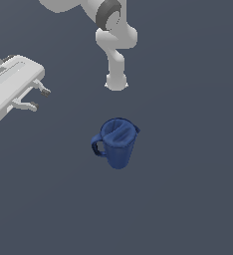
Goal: Pick up the object and move it to a goal position.
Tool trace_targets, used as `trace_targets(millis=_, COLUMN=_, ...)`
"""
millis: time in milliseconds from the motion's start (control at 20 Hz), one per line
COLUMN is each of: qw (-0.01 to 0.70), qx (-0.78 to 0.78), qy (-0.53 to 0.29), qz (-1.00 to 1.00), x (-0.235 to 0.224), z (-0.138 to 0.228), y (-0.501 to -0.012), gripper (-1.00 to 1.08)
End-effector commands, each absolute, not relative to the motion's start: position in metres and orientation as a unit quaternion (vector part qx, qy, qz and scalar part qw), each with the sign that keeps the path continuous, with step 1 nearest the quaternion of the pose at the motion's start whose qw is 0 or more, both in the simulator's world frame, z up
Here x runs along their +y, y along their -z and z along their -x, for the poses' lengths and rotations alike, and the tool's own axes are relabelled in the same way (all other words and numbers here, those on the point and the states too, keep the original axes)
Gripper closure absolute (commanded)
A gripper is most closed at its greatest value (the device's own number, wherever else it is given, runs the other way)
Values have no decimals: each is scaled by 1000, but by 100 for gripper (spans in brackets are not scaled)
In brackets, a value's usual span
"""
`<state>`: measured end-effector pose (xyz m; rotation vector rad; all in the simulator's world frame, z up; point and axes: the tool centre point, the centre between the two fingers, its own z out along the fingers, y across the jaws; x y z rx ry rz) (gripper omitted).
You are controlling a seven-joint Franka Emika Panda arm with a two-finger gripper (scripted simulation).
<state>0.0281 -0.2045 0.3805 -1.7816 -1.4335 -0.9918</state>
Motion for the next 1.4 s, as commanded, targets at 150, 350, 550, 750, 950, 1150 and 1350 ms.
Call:
trace_targets(millis=150, qw=365, qx=-569, qy=348, qz=650, x=-163, z=-47, y=-290, gripper=-20)
trace_targets(millis=350, qw=387, qx=-581, qy=330, qz=636, x=-138, z=-51, y=-245, gripper=-20)
trace_targets(millis=550, qw=400, qx=-588, qy=319, qz=627, x=-121, z=-52, y=-217, gripper=-20)
trace_targets(millis=750, qw=406, qx=-591, qy=314, qz=622, x=-114, z=-52, y=-204, gripper=-20)
trace_targets(millis=950, qw=406, qx=-591, qy=314, qz=622, x=-114, z=-52, y=-204, gripper=-20)
trace_targets(millis=1150, qw=404, qx=-591, qy=323, qz=618, x=-114, z=-55, y=-207, gripper=-20)
trace_targets(millis=1350, qw=404, qx=-591, qy=323, qz=619, x=-114, z=-55, y=-207, gripper=-20)
